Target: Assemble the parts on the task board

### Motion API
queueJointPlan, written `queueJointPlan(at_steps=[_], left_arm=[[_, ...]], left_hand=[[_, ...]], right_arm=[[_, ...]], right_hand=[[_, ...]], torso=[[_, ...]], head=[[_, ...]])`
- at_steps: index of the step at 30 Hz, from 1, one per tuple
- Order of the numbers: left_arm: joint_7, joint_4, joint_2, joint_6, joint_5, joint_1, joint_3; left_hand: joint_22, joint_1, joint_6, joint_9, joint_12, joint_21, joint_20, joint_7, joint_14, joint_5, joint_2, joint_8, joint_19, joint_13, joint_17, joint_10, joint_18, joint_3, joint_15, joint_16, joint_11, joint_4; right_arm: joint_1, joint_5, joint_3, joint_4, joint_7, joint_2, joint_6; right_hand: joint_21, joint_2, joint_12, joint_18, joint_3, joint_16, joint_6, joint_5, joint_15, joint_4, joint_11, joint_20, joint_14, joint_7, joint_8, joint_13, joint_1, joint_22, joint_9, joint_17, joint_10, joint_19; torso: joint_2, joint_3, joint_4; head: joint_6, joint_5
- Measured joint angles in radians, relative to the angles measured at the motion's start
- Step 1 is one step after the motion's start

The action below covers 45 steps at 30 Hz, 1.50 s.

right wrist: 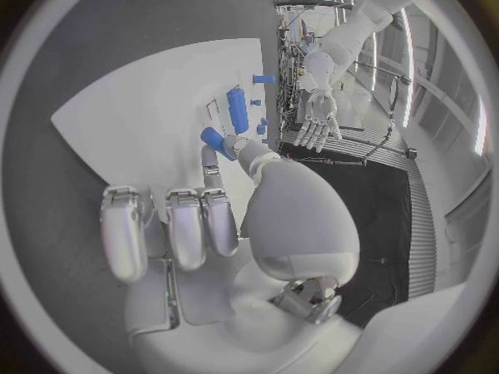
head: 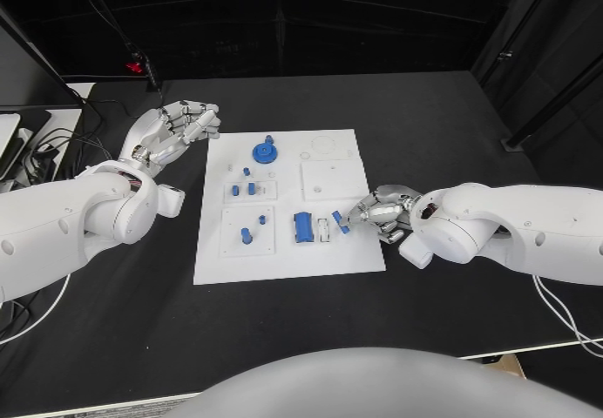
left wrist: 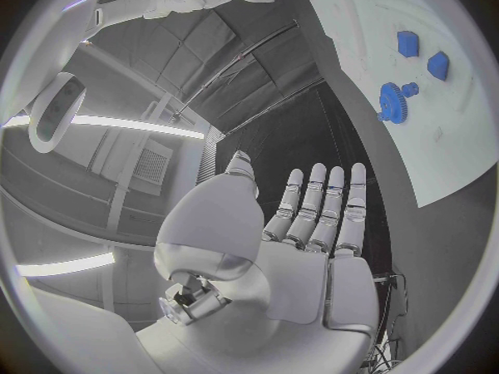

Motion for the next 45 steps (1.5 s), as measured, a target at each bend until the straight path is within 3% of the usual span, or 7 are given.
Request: queueJointPlan(at_steps=[9, 17, 45], left_arm=[[-0.001, -0.001, 0.002, 0.0, 0.0, 0.0, 0.0], [-0.003, -0.001, 0.003, 0.0, 0.0, 0.0, 0.0], [-0.004, 0.0, 0.004, 0.0, 0.0, 0.0, 0.0]], left_hand=[[0.0, 0.0, 0.0, 0.0, 0.0, 0.0, 0.0, 0.0, 0.0, 0.0, 0.0, 0.0, 0.0, 0.0, 0.0, 0.0, 0.0, 0.0, 0.0, 0.0, 0.0, 0.0], [0.0, 0.0, 0.0, 0.0, 0.0, 0.0, 0.0, 0.0, 0.0, 0.0, 0.0, 0.0, 0.0, 0.0, 0.0, 0.0, 0.0, 0.0, 0.0, 0.0, 0.0, 0.0], [-0.001, 0.0, 0.0, 0.0, 0.005, 0.0, 0.0, 0.0, 0.0, 0.0, 0.0, 0.004, 0.0, 0.0, -0.004, 0.0, 0.0, -0.004, 0.0, 0.004, 0.0, -0.004]], right_arm=[[0.001, 0.217, 0.0, -0.014, -0.002, 0.009, 0.028], [0.001, 0.319, 0.0, -0.023, -0.018, 0.022, 0.035], [0.001, 0.345, 0.0, -0.017, -0.05, 0.051, -0.018]], right_hand=[[0.0, 0.009, 0.0, 0.0, -0.012, 0.0, 0.007, 0.004, 0.0, 0.006, 0.0, 0.0, 0.0, 0.0, -0.006, 0.0, -0.009, 0.0, 0.0, 0.0, 0.0, 0.0], [0.0, 0.009, 0.0, 0.0, -0.012, 0.0, 0.006, 0.004, 0.0, 0.006, 0.0, 0.0, 0.0, 0.0, -0.007, 0.0, -0.01, 0.0, 0.0, 0.0, 0.0, 0.0], [0.0, 0.009, 0.0, 0.0, -0.015, 0.0, 0.006, 0.008, 0.0, 0.009, 0.0, 0.0, 0.0, 0.001, -0.015, 0.0, -0.01, 0.0, -0.001, 0.0, 0.0, 0.0]], torso=[[0.0, -0.0002, 0.0007], [0.0, 0.0002, 0.0007], [0.0, 0.0005, 0.0003]], head=[[0.0, -0.002], [0.0, -0.001], [0.0, 0.002]])
